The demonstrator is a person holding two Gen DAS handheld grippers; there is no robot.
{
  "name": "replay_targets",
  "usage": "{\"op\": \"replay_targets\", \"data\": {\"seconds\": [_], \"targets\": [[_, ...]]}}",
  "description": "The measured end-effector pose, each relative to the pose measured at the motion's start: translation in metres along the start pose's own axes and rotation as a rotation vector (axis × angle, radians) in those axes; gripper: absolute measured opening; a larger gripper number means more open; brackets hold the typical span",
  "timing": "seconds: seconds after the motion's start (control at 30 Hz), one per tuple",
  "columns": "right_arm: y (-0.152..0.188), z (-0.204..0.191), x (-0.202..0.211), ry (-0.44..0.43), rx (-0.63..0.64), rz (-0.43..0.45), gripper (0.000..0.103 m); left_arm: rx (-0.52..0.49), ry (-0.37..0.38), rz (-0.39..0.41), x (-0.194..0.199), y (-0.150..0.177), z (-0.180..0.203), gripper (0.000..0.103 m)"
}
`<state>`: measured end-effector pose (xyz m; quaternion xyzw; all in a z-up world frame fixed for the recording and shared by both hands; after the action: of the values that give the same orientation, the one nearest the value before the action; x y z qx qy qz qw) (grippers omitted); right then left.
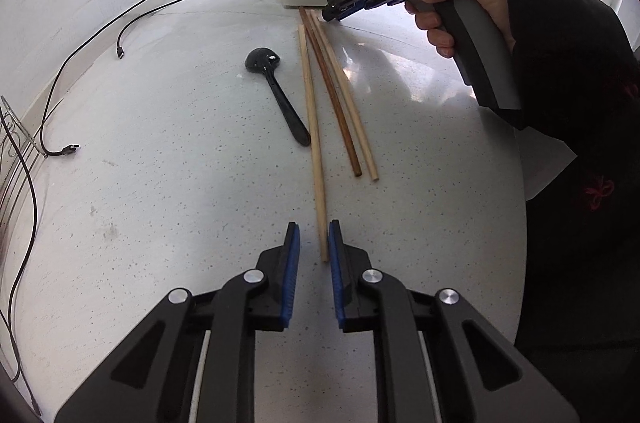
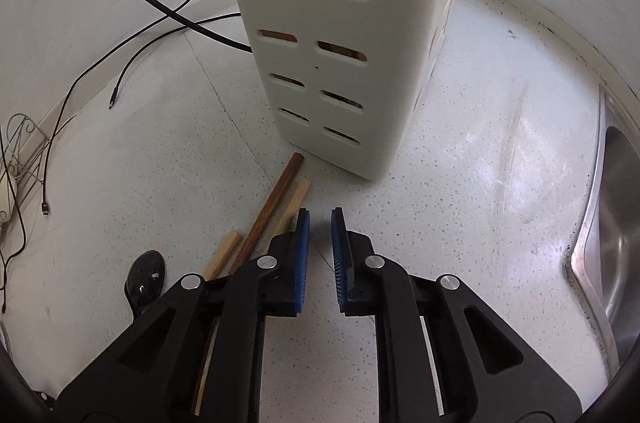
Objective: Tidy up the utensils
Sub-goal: 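Move the open right gripper back to the dark brown chopsticks, then close the right gripper on a dark brown chopstick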
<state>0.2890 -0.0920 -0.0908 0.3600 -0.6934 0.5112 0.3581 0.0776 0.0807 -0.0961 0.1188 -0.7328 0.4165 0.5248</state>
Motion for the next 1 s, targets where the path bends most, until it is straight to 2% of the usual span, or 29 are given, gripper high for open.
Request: {"op": "replay_targets", "data": {"seconds": [0.23,0.3,0.5,0.77,1.0], "targets": [[-0.009,0.004,0.008,-0.061,-0.052,0.000,0.011,0.010,0.001,0.005,0.001,0.003,-0.002,0.015],[-0.010,0.008,0.012,-0.067,-0.064,0.001,0.020,0.011,0.001,0.006,0.000,0.003,-0.005,0.015],[-0.012,-0.004,0.002,0.020,-0.042,0.011,0.019,0.018,0.005,0.011,0.001,0.004,-0.008,0.015],[-0.013,-0.013,-0.002,0.063,-0.015,0.006,0.018,0.029,-0.002,0.009,0.001,0.005,-0.009,0.015],[-0.014,0.004,0.001,0.062,-0.048,-0.036,0.018,0.022,-0.008,0.003,0.001,0.004,-0.007,0.015]]}}
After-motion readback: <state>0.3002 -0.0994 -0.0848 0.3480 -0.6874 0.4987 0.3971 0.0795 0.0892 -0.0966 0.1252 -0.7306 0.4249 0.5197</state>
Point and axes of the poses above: each gripper's, at about its wrist camera, not at the fingertips, and x roughly against the way its jaws point, z to its right, y to its underside, the point moved 2 cm from there along -x, roughly the way its jaws point, and after that the axes turned 14 degrees about -x, right-handed, at the moved point
